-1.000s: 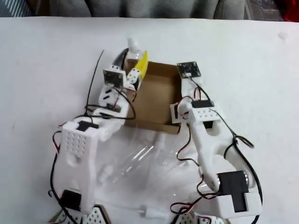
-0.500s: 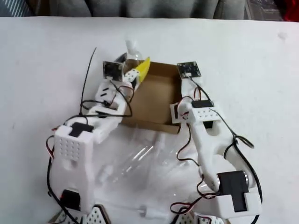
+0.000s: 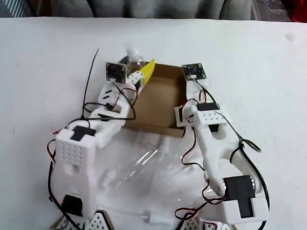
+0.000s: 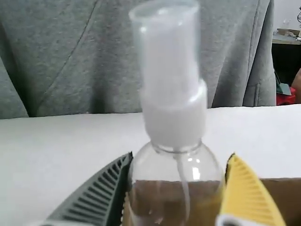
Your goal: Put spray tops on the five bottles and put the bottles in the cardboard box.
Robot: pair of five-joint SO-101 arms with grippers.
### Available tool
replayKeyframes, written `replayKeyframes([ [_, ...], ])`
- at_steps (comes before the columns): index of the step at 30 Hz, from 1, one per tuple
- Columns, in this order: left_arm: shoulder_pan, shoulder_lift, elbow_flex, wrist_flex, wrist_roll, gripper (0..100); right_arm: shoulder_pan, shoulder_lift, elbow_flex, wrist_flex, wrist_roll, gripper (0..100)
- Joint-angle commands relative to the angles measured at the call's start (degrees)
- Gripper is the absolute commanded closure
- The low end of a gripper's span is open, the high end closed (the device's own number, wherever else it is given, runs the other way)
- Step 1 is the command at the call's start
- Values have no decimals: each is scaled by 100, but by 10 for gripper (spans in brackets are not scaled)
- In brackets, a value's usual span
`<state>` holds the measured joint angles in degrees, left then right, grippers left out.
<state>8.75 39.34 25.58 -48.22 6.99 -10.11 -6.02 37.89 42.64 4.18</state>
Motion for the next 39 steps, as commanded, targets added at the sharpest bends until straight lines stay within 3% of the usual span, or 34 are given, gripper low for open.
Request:
replayKeyframes([
  [1, -22, -224, 132, 141, 79, 717, 110, -101, -211, 13, 79, 828],
  [29, -171, -1262, 844, 132, 431, 715, 110, -101, -211, 22, 308, 828],
  [39, -154, -2378, 1530, 703, 431, 714, 110, -101, -211, 13, 308, 828],
])
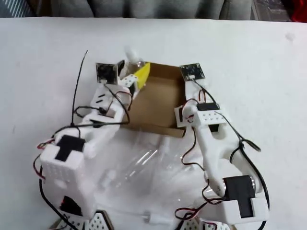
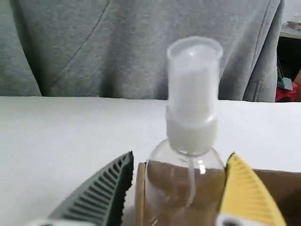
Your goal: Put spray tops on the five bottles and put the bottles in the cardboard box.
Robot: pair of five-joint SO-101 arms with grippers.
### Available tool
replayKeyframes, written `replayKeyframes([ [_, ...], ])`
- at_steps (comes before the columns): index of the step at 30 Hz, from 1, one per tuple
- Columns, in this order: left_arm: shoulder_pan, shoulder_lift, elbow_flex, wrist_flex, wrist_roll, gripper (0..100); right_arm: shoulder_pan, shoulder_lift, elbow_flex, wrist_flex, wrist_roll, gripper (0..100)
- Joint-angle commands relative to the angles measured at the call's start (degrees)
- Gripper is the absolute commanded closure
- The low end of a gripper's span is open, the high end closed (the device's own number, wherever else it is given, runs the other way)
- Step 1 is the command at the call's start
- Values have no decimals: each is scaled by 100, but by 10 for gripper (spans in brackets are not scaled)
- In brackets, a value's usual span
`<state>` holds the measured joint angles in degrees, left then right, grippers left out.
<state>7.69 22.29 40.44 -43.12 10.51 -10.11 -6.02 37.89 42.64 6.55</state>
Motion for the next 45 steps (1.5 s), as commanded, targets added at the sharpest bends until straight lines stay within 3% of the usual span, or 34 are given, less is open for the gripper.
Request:
replayKeyframes([
  [1, -66, -699, 53, 255, 79, 714, 110, -101, -211, 13, 70, 828],
  [31, -13, -927, 44, 343, 88, 717, 110, -101, -211, 13, 79, 828],
  [35, -40, -1130, 53, 360, 431, 717, 110, -101, -211, 13, 79, 828],
  [45, -31, -1332, 44, 765, 475, 716, 110, -101, -211, 13, 79, 828],
])
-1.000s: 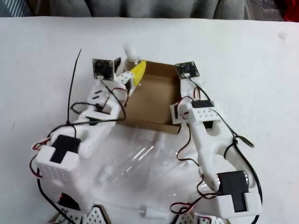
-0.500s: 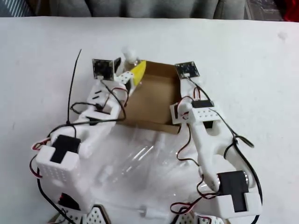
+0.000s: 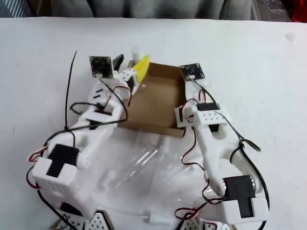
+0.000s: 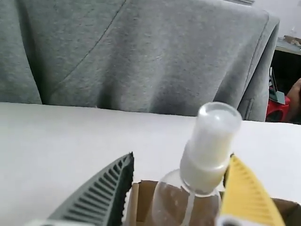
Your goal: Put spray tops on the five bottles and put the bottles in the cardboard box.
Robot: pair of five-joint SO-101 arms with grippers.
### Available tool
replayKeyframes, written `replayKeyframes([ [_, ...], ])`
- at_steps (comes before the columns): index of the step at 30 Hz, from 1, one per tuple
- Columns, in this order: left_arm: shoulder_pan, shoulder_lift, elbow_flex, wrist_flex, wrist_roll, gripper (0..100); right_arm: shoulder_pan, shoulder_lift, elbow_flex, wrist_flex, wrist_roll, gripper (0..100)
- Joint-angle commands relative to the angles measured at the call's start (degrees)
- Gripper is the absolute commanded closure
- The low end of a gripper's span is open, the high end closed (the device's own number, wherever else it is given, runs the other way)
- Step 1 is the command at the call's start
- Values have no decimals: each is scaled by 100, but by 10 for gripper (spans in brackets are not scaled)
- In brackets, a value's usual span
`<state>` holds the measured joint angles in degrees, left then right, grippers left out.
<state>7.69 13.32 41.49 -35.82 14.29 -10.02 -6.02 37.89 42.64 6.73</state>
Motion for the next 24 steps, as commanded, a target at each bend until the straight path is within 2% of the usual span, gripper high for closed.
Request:
replayKeyframes([
  [1, -31, -444, -53, 35, 88, 717, 101, -101, -211, 13, 62, 828],
  [9, -31, -558, -9, 35, 70, 717, 101, -101, -211, 13, 62, 828],
  [24, 48, -2448, 1530, 26, 62, 717, 101, -101, -211, 13, 62, 828],
])
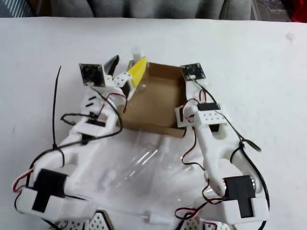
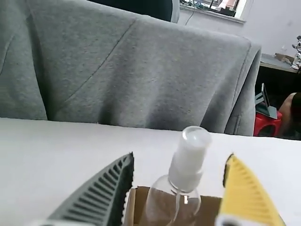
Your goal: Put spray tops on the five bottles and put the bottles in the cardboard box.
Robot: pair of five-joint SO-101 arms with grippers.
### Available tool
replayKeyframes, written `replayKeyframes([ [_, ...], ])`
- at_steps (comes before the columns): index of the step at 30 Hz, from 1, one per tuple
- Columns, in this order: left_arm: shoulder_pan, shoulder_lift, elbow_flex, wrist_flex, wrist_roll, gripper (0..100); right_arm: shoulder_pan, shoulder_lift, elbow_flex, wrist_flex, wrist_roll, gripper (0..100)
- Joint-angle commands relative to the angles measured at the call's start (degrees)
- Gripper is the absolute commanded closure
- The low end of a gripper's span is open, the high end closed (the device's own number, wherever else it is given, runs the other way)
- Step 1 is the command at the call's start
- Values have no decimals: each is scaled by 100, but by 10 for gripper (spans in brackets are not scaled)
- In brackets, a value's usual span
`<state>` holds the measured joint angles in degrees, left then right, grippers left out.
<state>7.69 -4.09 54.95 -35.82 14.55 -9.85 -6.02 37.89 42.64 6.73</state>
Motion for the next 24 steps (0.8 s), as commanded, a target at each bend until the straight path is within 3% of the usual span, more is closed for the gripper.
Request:
replayKeyframes([
  [1, 48, -840, 290, 26, 35, 717, 84, -101, -211, 13, 62, 828],
  [9, -4, -2158, 1415, 79, 35, 718, 84, -101, -211, 13, 62, 828],
  [18, -558, -4004, 2426, 1073, 53, 718, 84, -101, -211, 13, 62, 828],
  [24, -1077, -5279, 2945, 2295, 70, 718, 84, -101, -211, 13, 62, 828],
])
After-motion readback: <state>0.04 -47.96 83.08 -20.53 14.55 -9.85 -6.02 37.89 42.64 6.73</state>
